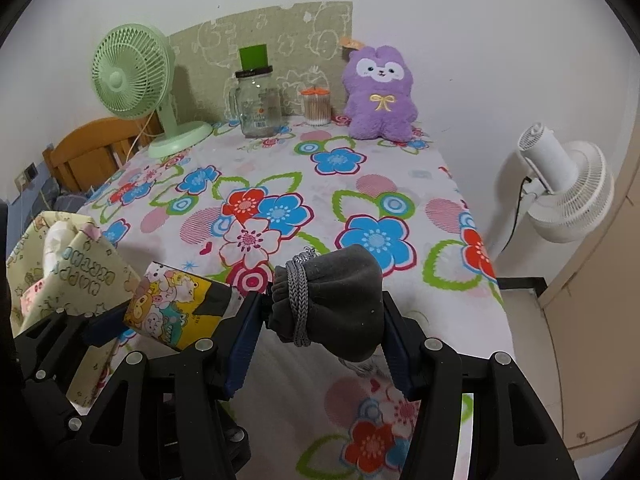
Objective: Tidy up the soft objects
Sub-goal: 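Lift the yellow packet and grey beanie off the bed with both tools, then carry the yellow packet and grey beanie over the yellow box with both tools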
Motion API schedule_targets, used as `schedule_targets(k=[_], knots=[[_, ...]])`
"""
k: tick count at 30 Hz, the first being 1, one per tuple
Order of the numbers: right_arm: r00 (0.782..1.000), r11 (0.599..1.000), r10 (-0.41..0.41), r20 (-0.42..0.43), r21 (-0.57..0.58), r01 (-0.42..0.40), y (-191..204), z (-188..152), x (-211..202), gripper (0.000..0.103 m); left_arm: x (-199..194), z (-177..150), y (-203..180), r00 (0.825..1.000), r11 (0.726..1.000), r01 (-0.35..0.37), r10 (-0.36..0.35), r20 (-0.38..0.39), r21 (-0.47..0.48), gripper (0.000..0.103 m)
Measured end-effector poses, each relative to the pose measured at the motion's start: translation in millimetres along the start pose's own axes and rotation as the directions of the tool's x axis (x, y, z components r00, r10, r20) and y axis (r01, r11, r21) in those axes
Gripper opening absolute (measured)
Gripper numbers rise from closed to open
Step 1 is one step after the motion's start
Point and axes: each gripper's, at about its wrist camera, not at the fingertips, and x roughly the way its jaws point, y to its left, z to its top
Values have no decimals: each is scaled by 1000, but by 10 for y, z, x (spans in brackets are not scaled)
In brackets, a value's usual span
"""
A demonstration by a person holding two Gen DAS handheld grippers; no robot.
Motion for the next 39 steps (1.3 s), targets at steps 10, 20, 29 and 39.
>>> schedule_targets(k=[10,20,29,39], knots=[[999,999,-32,37,27,31,29,-98,-391,60,-328,-94,-37,999,999,16,-17,30,45,74],[995,998,-57,77,40,54,105,-119,-776,60,-659,-130,-58,997,997,40,-45,68,71,75],[992,997,-69,109,30,66,212,-116,-1067,60,-941,-164,-10,993,994,61,-69,96,86,75],[988,999,-46,144,17,44,386,-48,-1346,60,-1235,-121,122,988,993,66,-78,130,93,75]])
